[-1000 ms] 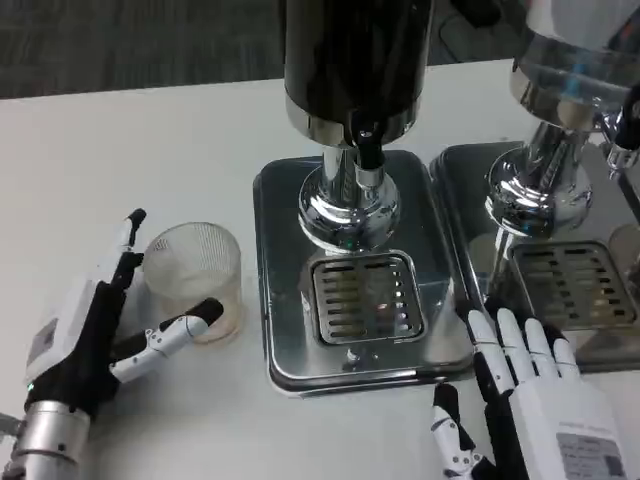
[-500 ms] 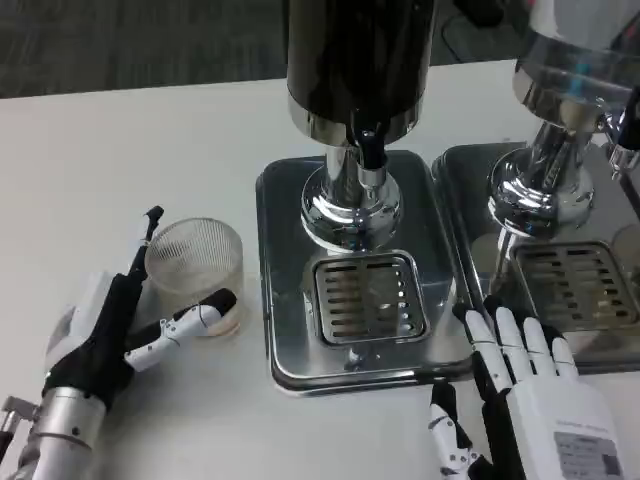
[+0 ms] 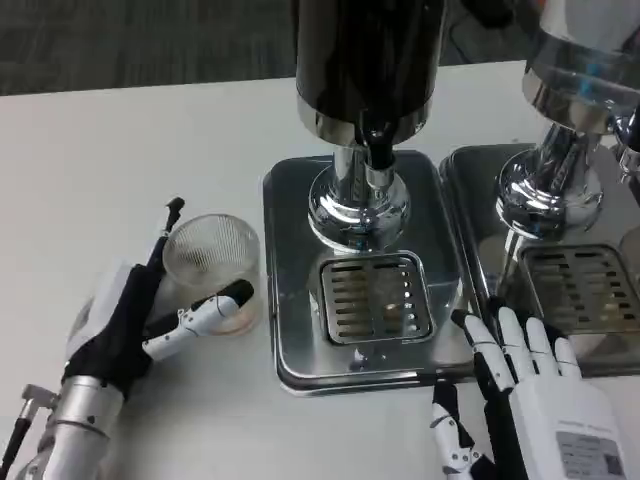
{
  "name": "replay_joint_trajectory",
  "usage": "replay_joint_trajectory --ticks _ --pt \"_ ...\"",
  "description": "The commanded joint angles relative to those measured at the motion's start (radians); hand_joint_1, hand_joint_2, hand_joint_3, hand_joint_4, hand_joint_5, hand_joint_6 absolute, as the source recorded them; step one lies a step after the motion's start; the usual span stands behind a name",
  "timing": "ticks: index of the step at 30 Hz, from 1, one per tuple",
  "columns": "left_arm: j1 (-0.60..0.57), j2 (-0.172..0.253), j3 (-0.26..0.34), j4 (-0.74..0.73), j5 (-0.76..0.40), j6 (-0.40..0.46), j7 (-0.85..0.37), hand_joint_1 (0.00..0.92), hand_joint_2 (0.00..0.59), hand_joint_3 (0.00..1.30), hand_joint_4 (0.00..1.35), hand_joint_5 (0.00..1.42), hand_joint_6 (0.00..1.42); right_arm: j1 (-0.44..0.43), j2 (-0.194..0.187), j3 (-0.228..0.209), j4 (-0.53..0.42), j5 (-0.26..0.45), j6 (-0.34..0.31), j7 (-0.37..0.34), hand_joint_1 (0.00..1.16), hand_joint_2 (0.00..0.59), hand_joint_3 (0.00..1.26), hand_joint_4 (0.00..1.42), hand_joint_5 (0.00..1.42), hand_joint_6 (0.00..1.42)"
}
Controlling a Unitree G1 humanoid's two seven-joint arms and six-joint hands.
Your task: Grasp the cup under the faucet to collect the drink, then remove the cup.
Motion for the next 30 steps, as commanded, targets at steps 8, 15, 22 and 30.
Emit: replay_joint_trajectory --ticks 8,15,22,30 --pt "-0.024 0.007 -0.058 0.02 0.048 0.01 0.003 0.417 0.082 0.0 0.0 0.35 0.25 0.002 0.002 -0.007 -0.006 0.008 0.005 -0.012 0.0 0.452 0.14 0.0 0.0 0.0" --pt "-0.02 0.008 -0.057 0.018 0.065 0.002 0.054 0.489 0.102 0.04 0.06 0.4 0.29 -0.001 0.0 -0.007 -0.005 0.015 0.002 -0.007 0.0 0.452 0.15 0.0 0.0 0.0" --pt "-0.005 0.01 -0.057 0.007 0.079 -0.022 0.136 0.514 0.12 0.16 0.25 0.55 0.48 -0.001 0.002 -0.007 -0.003 0.018 0.001 -0.007 0.0 0.457 0.16 0.0 0.0 0.0" --pt "-0.003 0.012 -0.062 0.006 0.104 -0.031 0.2 0.523 0.135 0.25 0.4 0.69 0.65 -0.003 0.003 -0.005 -0.003 0.022 0.003 -0.009 0.0 0.463 0.16 0.0 0.0 0.0"
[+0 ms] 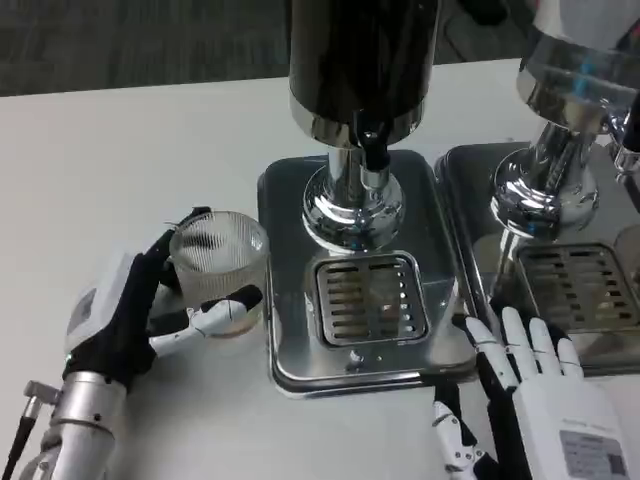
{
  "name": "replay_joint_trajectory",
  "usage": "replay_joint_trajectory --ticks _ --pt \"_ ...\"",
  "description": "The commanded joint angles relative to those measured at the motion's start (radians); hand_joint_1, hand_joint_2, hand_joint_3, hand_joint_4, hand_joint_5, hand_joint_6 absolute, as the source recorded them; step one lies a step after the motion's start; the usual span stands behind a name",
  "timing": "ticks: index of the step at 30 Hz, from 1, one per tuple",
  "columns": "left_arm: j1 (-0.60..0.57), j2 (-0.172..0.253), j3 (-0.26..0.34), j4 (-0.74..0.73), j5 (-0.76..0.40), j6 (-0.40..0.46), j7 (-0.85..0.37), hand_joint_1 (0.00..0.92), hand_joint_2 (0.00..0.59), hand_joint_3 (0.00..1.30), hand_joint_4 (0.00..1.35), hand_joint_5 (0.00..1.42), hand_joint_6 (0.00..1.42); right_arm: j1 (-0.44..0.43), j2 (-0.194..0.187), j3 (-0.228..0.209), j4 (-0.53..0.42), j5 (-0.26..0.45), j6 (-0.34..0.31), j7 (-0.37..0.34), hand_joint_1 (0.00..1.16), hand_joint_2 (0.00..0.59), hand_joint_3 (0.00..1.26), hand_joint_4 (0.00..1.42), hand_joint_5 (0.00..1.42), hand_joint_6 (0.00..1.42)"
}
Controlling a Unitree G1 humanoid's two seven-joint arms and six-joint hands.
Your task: Grasp the cup under the faucet to collect the drink, then remove the cup.
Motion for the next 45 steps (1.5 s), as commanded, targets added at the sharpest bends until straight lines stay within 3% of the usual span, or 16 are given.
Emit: replay_joint_trajectory --ticks 1,18,37,45 --pt "0.012 0.003 -0.013 -0.002 0.02 -0.015 0.031 0.523 0.13 0.26 0.4 0.69 0.65 -0.001 0.004 0.001 -0.002 0.002 0.004 -0.009 0.0 0.464 0.16 0.0 0.0 0.0" --pt "-0.002 0.012 -0.067 -0.035 0.156 -0.011 0.289 0.514 0.155 0.32 0.43 0.71 0.7 -0.006 -0.001 -0.008 -0.01 0.004 0.004 -0.004 0.0 0.469 0.16 0.0 0.0 0.0" --pt "-0.052 -0.006 -0.106 -0.04 0.174 -0.024 0.324 0.501 0.163 0.33 0.43 0.73 0.71 -0.002 0.001 -0.02 -0.017 0.008 0.003 -0.001 0.0 0.472 0.16 0.0 0.0 0.0" --pt "-0.092 -0.036 -0.139 -0.033 0.202 -0.021 0.323 0.498 0.165 0.33 0.44 0.73 0.73 0.001 0.002 -0.024 -0.021 0.008 0.005 -0.003 0.0 0.472 0.16 0.0 0.0 0.0"
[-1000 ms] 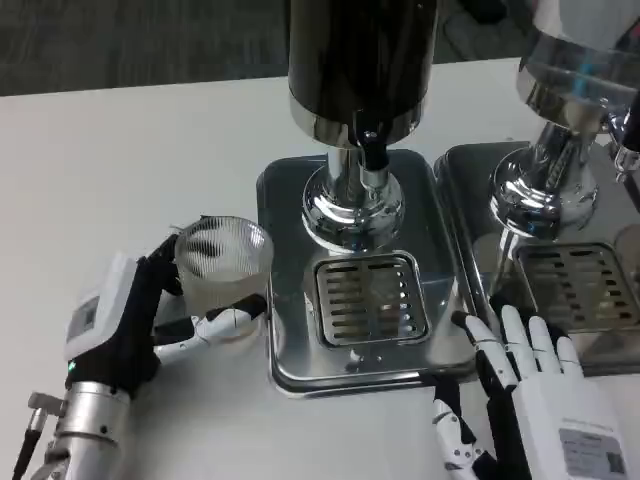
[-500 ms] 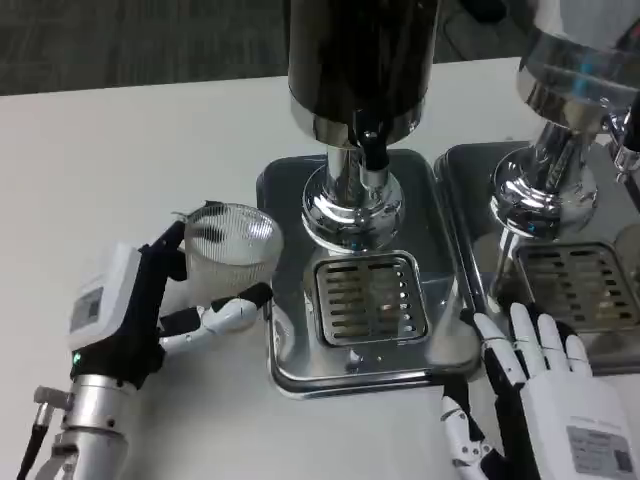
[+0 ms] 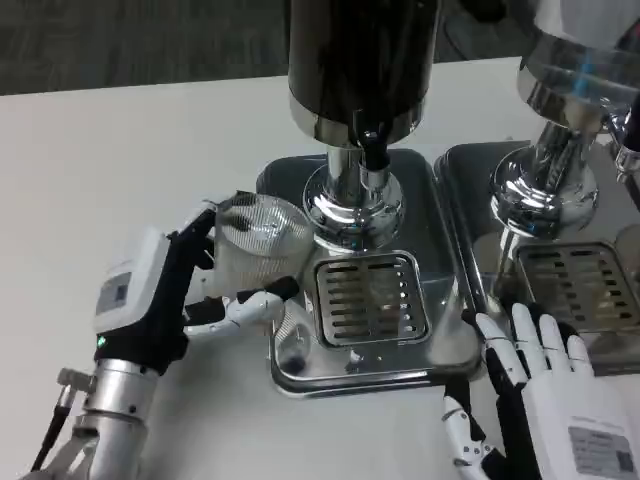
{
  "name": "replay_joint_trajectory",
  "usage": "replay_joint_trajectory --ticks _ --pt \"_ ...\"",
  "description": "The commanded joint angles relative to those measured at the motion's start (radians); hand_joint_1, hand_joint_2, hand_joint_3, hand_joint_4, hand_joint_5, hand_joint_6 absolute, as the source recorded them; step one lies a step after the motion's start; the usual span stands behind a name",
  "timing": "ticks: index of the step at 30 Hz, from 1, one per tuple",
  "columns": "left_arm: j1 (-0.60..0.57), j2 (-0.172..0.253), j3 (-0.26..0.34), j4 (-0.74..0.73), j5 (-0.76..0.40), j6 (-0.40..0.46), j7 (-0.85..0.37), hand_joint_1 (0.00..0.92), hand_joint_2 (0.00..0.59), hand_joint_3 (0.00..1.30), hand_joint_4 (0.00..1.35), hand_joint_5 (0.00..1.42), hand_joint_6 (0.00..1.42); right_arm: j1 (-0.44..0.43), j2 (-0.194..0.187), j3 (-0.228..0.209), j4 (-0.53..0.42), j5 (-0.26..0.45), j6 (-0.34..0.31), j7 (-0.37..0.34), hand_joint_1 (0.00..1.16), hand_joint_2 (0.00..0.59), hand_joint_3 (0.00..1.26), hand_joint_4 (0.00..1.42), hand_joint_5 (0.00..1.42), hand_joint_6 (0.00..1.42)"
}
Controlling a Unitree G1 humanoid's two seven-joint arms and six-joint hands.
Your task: Grasp the cup under the faucet to collect the drink, then remove the cup.
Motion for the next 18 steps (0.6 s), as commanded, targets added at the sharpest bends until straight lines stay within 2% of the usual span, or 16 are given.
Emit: replay_joint_trajectory --ticks 1,6,18 --pt "-0.045 -0.021 -0.019 -0.01 0.015 -0.02 0.026 0.498 0.165 0.33 0.44 0.73 0.73 0.006 0.005 -0.005 -0.018 0.006 0.007 -0.002 0.0 0.472 0.16 0.0 0.0 0.0" --pt "-0.068 -0.039 -0.051 -0.007 0.037 -0.021 0.021 0.497 0.165 0.33 0.44 0.74 0.73 0.006 0.008 -0.005 -0.02 0.004 0.007 -0.002 0.0 0.472 0.16 0.0 0.0 0.0" --pt "-0.158 -0.114 -0.11 0.064 0.055 0.031 0.002 0.497 0.166 0.33 0.44 0.75 0.75 0.019 0.027 -0.001 -0.023 0.005 0.017 -0.012 0.0 0.47 0.16 0.0 0.0 0.0"
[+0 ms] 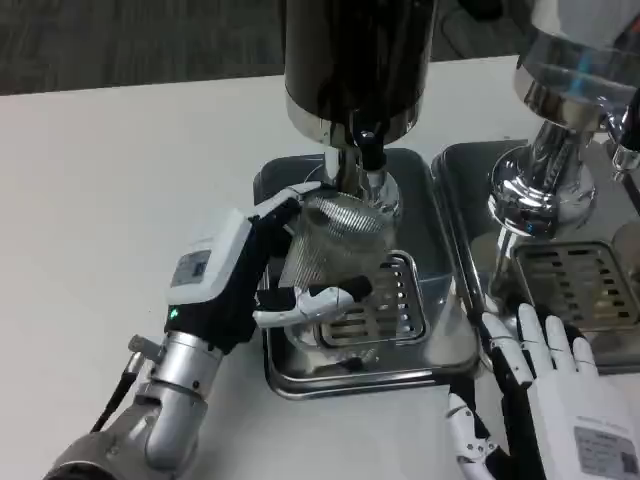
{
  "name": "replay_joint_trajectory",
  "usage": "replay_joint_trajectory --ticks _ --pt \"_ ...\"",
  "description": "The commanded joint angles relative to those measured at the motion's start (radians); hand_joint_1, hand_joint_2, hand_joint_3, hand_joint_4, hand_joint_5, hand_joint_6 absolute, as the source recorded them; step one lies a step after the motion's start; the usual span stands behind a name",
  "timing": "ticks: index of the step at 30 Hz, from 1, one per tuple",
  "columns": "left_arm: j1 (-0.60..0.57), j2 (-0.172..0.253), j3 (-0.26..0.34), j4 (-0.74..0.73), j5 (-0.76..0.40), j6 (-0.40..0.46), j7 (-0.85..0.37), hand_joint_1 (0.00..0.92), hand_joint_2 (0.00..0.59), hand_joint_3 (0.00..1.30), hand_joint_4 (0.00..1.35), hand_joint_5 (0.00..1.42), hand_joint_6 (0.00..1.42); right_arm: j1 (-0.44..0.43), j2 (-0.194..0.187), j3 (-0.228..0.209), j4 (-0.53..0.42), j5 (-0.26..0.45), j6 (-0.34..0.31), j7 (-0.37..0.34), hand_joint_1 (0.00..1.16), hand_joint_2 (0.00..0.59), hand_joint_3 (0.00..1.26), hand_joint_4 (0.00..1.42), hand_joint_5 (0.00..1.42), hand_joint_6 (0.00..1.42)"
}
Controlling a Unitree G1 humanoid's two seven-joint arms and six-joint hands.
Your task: Grasp the cup under the faucet to collect the drink, then remove the cup.
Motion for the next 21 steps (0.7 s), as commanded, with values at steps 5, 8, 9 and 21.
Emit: replay_joint_trajectory --ticks 5,8,9,21 --pt "-0.074 -0.037 -0.027 0.028 0.016 0.028 0.021 0.497 0.167 0.33 0.44 0.75 0.75 0.018 0.013 0.003 -0.026 -0.007 0.014 -0.01 0.0 0.47 0.16 0.0 0.0 0.01" --pt "-0.085 -0.046 -0.039 0.04 0.018 0.044 0.025 0.497 0.167 0.34 0.45 0.75 0.75 0.024 0.016 0.003 -0.032 -0.01 0.018 -0.012 0.0 0.474 0.16 0.0 0.0 0.01" --pt "-0.087 -0.048 -0.042 0.042 0.021 0.047 0.029 0.497 0.167 0.34 0.45 0.75 0.75 0.026 0.018 0.005 -0.032 -0.009 0.019 -0.012 0.0 0.475 0.16 0.0 0.0 0.01" --pt "-0.088 -0.058 -0.074 0.07 0.047 0.105 0.033 0.497 0.167 0.34 0.45 0.75 0.75 0.039 0.02 0.009 -0.039 -0.008 0.019 -0.014 0.0 0.48 0.16 0.0 0.0 0.02"
